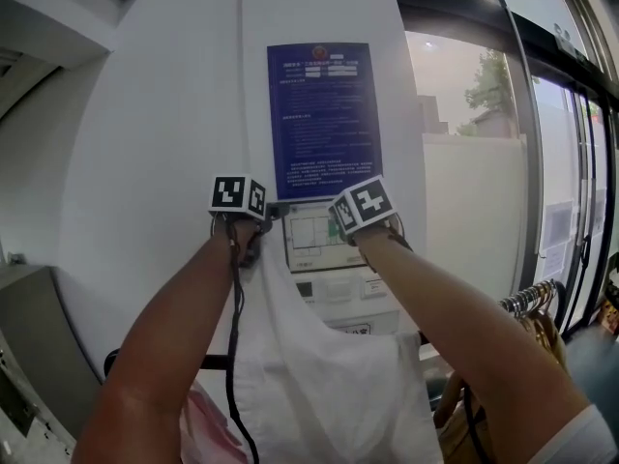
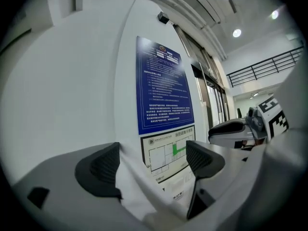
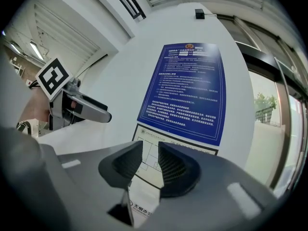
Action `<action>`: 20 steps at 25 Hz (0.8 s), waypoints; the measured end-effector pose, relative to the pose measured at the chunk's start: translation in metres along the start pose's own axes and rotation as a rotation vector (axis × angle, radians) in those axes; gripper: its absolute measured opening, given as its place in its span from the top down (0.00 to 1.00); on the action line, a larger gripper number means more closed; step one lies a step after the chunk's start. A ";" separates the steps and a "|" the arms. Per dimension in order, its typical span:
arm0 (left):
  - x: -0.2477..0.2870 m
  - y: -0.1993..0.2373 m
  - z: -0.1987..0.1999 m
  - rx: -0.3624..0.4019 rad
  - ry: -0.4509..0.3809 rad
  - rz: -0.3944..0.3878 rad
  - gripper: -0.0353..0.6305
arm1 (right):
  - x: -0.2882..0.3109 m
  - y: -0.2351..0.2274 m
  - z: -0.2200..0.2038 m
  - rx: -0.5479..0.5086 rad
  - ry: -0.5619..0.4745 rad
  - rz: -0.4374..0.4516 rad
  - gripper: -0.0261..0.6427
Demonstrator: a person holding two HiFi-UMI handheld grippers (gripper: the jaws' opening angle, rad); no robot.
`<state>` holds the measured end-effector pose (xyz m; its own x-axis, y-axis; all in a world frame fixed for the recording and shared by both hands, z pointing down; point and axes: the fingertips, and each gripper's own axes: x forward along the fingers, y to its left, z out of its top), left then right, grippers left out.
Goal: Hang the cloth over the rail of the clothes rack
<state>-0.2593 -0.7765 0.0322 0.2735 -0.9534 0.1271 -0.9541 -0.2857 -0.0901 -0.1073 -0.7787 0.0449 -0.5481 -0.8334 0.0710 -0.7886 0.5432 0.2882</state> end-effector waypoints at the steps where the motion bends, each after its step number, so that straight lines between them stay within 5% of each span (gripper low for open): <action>1: -0.002 0.000 0.000 -0.003 0.017 -0.013 0.31 | -0.003 0.001 0.001 0.001 0.000 -0.001 0.81; 5: 0.000 -0.016 -0.028 -0.017 0.154 -0.095 0.31 | -0.013 0.007 -0.002 0.007 0.008 0.009 0.81; 8: 0.002 -0.025 -0.061 0.082 0.331 -0.076 0.31 | -0.017 0.015 -0.006 0.002 0.015 0.030 0.81; 10: 0.001 -0.030 -0.070 0.103 0.371 -0.068 0.31 | -0.020 0.018 -0.009 -0.001 0.015 0.047 0.81; 20: -0.059 -0.045 -0.038 -0.049 0.054 0.071 0.32 | -0.051 0.047 -0.020 0.004 0.010 0.135 0.81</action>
<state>-0.2367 -0.7037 0.0658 0.1989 -0.9642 0.1753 -0.9761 -0.2109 -0.0522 -0.1108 -0.7126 0.0743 -0.6466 -0.7537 0.1179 -0.7092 0.6508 0.2713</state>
